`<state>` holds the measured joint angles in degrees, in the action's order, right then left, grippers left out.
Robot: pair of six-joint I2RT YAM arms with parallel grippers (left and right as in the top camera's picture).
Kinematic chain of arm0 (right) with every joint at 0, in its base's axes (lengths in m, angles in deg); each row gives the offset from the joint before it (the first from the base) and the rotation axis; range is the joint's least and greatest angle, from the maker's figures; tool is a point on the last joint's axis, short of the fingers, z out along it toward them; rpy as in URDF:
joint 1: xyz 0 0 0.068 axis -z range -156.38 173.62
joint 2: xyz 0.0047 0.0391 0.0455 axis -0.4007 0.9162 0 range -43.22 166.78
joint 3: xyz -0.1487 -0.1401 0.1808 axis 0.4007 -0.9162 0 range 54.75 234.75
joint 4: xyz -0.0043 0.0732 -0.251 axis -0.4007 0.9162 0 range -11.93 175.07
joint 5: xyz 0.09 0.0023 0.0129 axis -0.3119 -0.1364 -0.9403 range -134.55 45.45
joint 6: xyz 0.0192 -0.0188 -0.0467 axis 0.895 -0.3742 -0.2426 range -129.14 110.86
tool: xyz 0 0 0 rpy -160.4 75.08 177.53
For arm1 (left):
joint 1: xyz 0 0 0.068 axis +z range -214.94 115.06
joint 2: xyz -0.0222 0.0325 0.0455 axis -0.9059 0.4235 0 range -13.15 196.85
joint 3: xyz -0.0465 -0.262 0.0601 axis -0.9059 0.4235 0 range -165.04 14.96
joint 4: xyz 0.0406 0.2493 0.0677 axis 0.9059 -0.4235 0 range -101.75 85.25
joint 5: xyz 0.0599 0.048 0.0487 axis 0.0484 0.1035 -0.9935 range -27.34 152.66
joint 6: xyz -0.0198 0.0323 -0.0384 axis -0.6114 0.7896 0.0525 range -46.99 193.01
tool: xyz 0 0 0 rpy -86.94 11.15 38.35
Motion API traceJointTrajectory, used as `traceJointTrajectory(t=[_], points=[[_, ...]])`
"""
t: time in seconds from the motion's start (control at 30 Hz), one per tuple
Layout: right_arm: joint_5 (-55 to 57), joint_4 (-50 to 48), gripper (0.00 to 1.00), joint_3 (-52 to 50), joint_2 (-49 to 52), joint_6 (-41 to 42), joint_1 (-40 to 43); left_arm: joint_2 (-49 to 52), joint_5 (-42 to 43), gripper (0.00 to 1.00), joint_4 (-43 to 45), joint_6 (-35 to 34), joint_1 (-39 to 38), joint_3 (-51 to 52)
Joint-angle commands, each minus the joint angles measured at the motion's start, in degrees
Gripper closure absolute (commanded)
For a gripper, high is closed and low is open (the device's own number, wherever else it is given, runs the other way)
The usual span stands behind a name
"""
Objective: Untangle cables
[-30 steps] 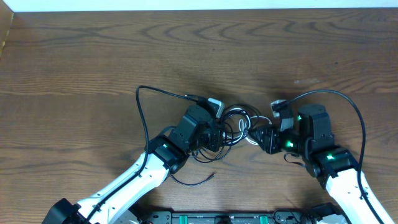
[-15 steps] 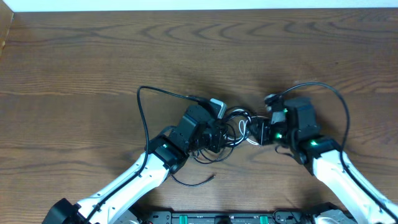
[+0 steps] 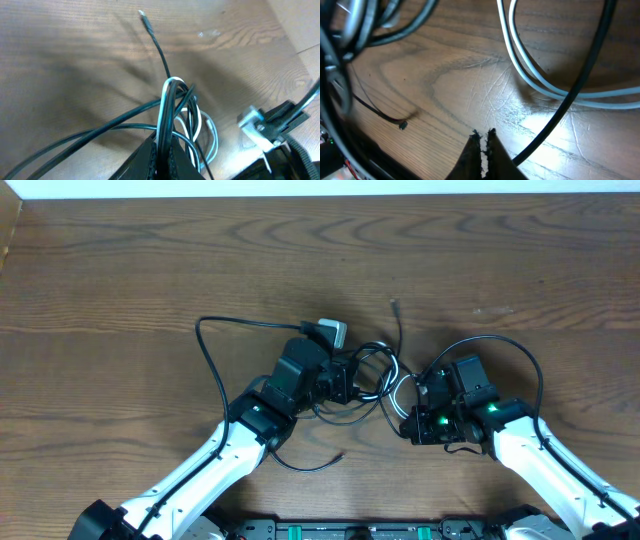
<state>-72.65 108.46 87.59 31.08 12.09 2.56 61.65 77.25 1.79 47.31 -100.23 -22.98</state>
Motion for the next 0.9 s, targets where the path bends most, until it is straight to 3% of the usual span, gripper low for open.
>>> traceJointTrajectory(t=[0.0, 0.13, 0.23, 0.37, 0.6, 0.87], points=[[-0.5, 0.15, 0.91, 0.17, -2.82, -1.14, 0.92, -0.44, -1.57, 0.92, -2.16, -1.6, 0.39, -0.24], [-0.48, -1.44, 0.79, 0.17, -7.48, 1.53, 3.91, -0.44, -1.51, 0.92, -3.93, -1.6, 0.39, -0.24], [-0.48, -4.9, 0.71, 0.15, -9.79, 8.35, 5.79, -0.44, 1.25, 0.92, -3.54, -1.6, 0.39, -0.24], [-0.57, -9.07, 0.72, 0.15, -9.4, 14.03, 5.6, -0.44, 6.03, 0.92, -2.21, -1.62, 0.39, -0.24], [0.61, -14.4, 0.75, 0.15, -5.49, 14.1, 2.64, -0.44, 12.0, 0.92, -0.17, -1.62, 0.39, -0.24], [5.66, -17.64, 0.77, 0.15, -0.83, 12.76, 2.58, -0.44, 12.0, 0.92, -0.17, -1.64, 0.39, -0.24]])
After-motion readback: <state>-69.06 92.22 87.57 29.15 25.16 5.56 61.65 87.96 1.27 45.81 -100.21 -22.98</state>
